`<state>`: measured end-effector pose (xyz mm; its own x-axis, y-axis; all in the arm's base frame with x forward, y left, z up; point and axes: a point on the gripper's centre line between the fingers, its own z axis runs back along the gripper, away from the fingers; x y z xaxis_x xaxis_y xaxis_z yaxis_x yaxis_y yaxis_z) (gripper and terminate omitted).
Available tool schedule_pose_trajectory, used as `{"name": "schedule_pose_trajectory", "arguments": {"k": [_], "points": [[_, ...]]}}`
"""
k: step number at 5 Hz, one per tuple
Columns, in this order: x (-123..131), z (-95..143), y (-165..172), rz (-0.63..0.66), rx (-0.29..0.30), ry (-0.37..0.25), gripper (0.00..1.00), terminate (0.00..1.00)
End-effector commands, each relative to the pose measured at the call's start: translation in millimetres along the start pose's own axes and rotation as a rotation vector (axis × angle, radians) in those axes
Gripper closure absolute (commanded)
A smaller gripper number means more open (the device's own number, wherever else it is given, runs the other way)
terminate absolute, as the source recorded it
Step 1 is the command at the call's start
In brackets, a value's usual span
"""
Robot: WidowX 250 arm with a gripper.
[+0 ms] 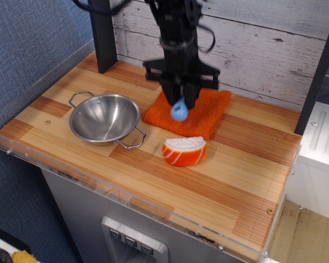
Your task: Take the spoon and place it next to orange piece.
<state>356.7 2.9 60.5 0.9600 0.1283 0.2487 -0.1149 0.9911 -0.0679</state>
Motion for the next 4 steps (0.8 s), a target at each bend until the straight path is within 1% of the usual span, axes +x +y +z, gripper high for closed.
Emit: {"name": "schedule_pose_trajectory", "arguments": {"k": [1,2,3,4], "points": [[-14.6,49.1,-34.3,-0.088,-0.057,-0.066,1.0,0.0],[-45.8,36.1,-61.1,-0.163,-0.093,-0.012,1.0,0.0],[-83.2,11.5,-81.2,-0.234,-0.105,0.064,1.0,0.0],[-103.9,-7.4,-85.8,-0.274,-0.086,0.104,1.0,0.0]]}}
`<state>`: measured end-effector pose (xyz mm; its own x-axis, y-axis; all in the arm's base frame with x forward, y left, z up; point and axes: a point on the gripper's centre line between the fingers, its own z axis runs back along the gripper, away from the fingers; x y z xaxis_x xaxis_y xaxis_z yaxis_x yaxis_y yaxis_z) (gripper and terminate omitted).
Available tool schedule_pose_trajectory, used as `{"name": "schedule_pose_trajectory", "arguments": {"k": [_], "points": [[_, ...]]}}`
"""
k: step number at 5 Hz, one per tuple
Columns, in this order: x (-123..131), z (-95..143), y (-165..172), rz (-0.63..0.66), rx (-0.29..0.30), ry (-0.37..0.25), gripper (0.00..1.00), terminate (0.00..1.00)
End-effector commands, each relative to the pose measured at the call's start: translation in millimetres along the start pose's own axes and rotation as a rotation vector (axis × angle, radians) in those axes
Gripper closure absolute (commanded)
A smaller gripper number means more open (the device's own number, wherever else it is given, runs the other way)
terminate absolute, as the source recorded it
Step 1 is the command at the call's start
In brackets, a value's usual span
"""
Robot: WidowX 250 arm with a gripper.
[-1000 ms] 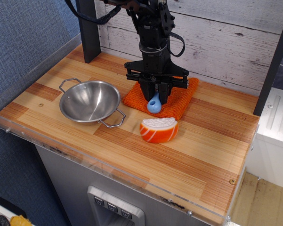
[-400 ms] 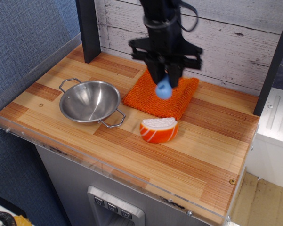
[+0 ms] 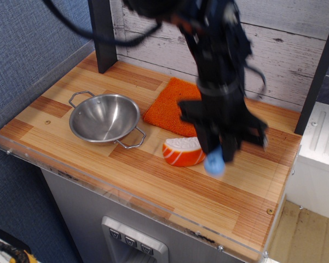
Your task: Take the spoon and place it next to orange piece.
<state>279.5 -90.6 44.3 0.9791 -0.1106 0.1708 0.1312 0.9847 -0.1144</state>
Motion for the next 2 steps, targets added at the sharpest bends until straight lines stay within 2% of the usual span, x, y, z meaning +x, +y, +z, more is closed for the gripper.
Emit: {"name": "schedule_pose_trajectory", "arguments": {"k": [1,2], "points": [[-19.1,-24.8,4.2,-0.027,0.021,0.042,1.0,0.0],[-19.8,-29.0,15.7,0.004,0.015,0.057,1.0,0.0]]}}
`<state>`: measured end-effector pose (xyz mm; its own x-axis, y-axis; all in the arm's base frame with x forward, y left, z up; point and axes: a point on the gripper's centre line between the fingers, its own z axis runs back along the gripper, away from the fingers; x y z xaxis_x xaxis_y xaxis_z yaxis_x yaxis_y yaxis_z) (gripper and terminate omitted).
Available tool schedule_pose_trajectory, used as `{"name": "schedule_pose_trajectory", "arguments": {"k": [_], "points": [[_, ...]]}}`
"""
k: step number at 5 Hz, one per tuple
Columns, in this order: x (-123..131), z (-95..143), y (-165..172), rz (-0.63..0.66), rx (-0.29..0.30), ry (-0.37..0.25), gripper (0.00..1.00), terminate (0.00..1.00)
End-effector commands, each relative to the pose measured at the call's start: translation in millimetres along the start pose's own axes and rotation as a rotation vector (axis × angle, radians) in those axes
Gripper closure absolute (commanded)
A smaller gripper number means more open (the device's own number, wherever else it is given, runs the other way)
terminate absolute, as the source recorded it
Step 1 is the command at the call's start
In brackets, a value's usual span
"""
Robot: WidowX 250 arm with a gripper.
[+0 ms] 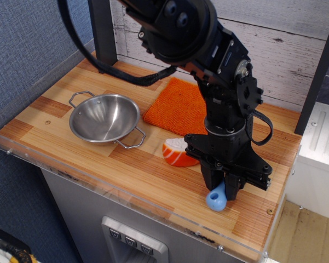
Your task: Take the spoon and place it next to orange piece.
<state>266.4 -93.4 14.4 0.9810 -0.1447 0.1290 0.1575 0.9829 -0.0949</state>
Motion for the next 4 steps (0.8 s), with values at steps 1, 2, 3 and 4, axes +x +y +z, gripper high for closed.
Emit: {"name": "schedule_pose_trajectory", "arguments": {"k": [1,2,3,4], "points": [[0.5,13.2,22.5,0.061,-0.02,-0.022,0.0,0.0],[4.7,29.4,24.1,0.073,-0.03,-0.05,0.0,0.0],[8.8,46.2,24.3,0.079,-0.042,-0.087,0.0,0.0],[13.5,60.5,25.0,0.081,-0.048,-0.119,0.0,0.0]]}}
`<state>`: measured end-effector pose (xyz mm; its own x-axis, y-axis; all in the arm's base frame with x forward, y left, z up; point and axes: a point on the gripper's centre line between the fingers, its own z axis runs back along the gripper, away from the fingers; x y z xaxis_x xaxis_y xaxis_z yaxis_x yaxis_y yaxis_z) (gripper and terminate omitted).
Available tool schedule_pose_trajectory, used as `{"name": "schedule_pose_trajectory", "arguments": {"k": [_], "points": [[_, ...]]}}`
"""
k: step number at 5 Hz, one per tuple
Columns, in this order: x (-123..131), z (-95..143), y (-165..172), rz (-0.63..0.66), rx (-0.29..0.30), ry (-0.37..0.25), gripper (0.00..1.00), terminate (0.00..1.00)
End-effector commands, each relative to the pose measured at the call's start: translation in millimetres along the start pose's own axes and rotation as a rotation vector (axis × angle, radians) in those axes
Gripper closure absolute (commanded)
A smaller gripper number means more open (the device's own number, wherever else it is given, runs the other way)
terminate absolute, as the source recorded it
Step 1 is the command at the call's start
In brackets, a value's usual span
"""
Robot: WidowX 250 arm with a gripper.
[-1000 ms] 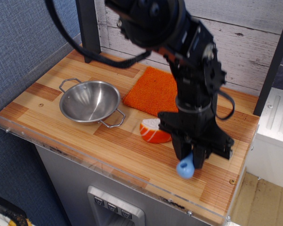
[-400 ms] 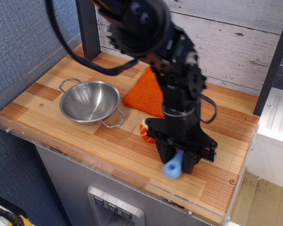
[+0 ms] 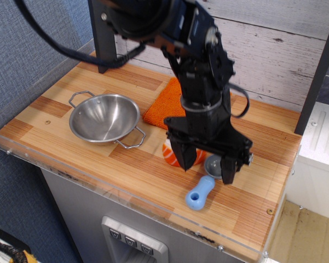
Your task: Take the spoon and place it next to orange piece.
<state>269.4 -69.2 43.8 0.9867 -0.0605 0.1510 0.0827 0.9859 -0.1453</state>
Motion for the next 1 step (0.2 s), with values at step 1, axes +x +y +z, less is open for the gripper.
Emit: {"name": "schedule_pose_trajectory", "arguments": {"k": [1], "points": [[18.8,46.9,11.2,0.031,0.038,-0.125,0.0,1.0]]}}
